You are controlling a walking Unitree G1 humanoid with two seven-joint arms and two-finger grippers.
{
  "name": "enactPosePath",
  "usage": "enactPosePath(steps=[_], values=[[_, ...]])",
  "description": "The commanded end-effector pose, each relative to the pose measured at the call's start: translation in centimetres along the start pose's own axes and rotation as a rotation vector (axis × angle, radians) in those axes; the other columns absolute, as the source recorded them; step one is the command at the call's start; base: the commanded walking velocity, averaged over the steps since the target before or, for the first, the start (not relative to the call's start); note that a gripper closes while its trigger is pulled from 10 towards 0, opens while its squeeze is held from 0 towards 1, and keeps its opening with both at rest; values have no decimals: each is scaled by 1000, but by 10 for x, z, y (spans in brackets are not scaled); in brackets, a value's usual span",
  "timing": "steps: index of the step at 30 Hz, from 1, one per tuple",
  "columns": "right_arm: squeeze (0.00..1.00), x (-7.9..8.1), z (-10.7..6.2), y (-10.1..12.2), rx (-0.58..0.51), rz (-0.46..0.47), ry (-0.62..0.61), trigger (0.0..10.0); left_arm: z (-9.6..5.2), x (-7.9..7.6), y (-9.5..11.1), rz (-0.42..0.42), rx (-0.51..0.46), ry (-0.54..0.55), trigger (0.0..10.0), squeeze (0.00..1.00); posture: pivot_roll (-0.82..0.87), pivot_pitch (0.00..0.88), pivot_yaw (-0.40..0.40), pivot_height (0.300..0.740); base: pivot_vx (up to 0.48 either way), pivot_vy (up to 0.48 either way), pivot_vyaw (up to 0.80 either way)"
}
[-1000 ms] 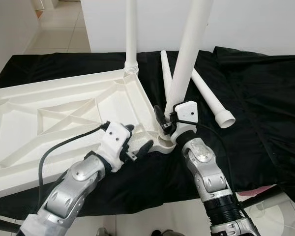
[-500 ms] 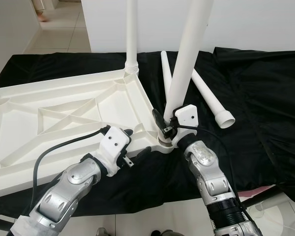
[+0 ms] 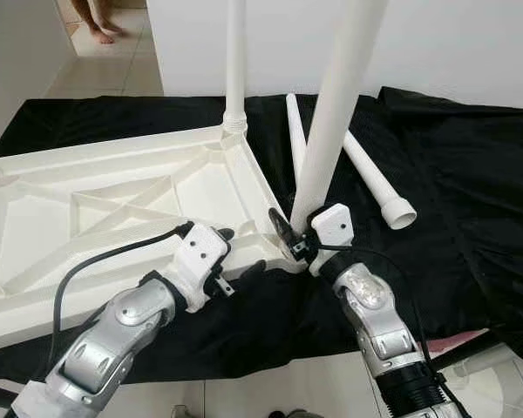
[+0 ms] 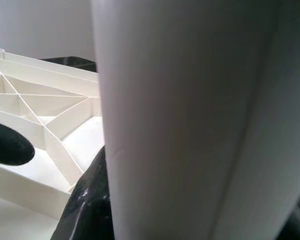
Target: Building children table
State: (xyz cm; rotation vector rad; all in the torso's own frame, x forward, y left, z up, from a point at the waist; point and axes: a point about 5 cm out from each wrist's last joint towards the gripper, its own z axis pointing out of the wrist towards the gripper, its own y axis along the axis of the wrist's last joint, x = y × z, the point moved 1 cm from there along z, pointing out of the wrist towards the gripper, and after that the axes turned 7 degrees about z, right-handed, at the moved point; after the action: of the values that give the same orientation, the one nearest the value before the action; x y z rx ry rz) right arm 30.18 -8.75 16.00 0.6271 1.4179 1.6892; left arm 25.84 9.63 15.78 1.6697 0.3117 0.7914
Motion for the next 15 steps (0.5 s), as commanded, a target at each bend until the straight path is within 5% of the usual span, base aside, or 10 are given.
enactPosePath(steps=[1,7,15], values=[[0,4,-10,-24,104,50,23,10000,-2,-13,3,0,-28,-218,10000,0,-12,118,-29,740,0,0,0],[0,4,-9,-24,99,56,29,10000,-1,-12,3,2,-27,-218,10000,0,-11,119,-27,740,0,0,0],[0,-1,-1,-26,94,178,-10,10000,-1,-12,5,6,-26,-219,10000,0,-7,125,-27,740,0,0,0]])
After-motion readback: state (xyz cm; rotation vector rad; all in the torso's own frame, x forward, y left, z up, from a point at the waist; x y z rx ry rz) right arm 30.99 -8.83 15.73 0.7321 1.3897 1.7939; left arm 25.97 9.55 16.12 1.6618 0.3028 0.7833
